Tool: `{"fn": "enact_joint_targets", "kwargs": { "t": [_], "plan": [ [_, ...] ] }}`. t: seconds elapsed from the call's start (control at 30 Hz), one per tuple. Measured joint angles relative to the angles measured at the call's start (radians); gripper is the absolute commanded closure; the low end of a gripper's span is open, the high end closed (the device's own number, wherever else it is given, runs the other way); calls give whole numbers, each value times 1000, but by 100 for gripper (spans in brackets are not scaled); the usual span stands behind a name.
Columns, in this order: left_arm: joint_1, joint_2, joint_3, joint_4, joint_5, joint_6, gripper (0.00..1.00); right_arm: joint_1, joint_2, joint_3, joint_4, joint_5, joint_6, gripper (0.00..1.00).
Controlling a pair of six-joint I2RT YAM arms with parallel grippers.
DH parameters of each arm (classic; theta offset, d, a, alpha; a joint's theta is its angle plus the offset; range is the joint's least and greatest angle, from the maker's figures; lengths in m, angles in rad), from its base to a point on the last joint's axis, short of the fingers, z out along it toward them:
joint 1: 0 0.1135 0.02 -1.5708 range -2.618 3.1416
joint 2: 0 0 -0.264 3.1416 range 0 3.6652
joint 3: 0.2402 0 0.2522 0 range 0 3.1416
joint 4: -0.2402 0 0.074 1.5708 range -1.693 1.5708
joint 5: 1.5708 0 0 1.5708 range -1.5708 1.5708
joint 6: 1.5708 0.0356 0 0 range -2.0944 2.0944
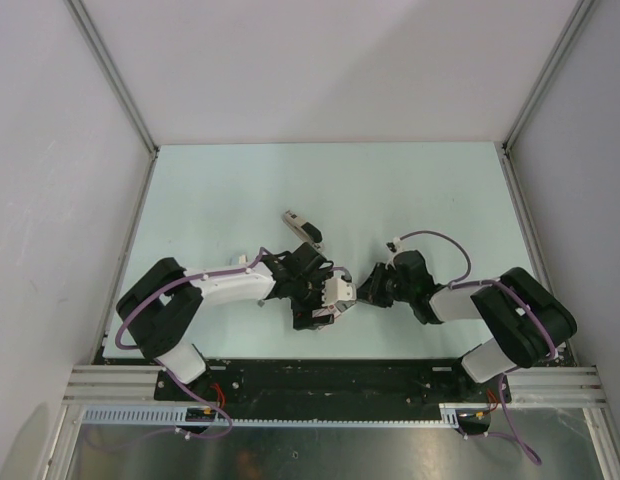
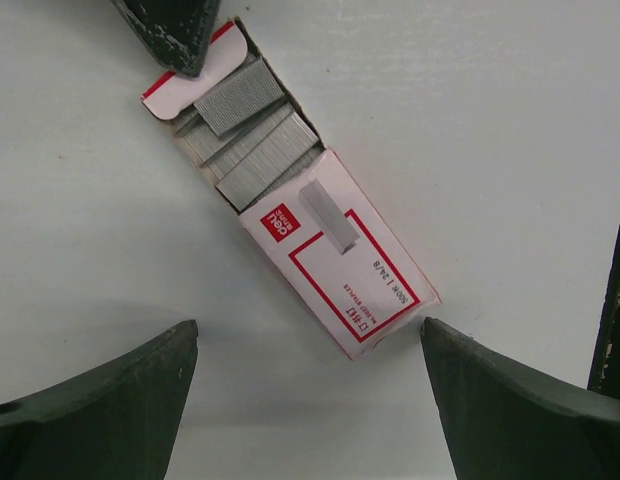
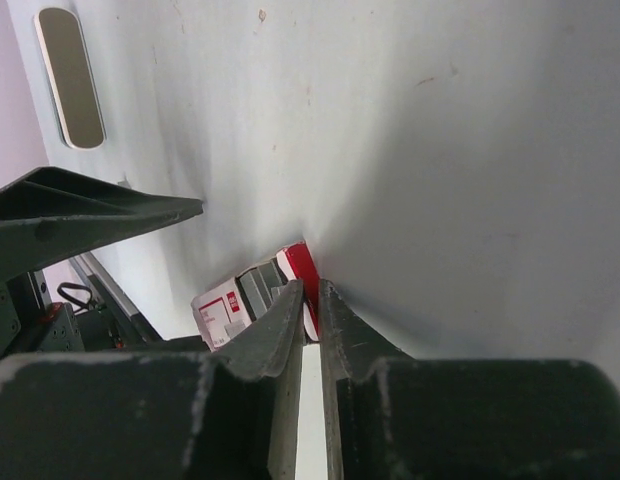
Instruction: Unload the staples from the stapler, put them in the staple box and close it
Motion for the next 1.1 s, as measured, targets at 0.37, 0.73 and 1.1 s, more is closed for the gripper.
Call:
{"fn": "enact_joint_targets", "kwargs": {
  "t": [0.37,0.73,1.1],
  "plan": [
    [0,10,12,0,-8,-4,3,39,0,2,1,1,-1,88],
    [0,13,14,2,-8,-8,3,70,0,11,-13,2,-5,85],
    [0,14,14,5,-6,-10,3,118,31,41,-14,-2,-8,79]
  ]
}}
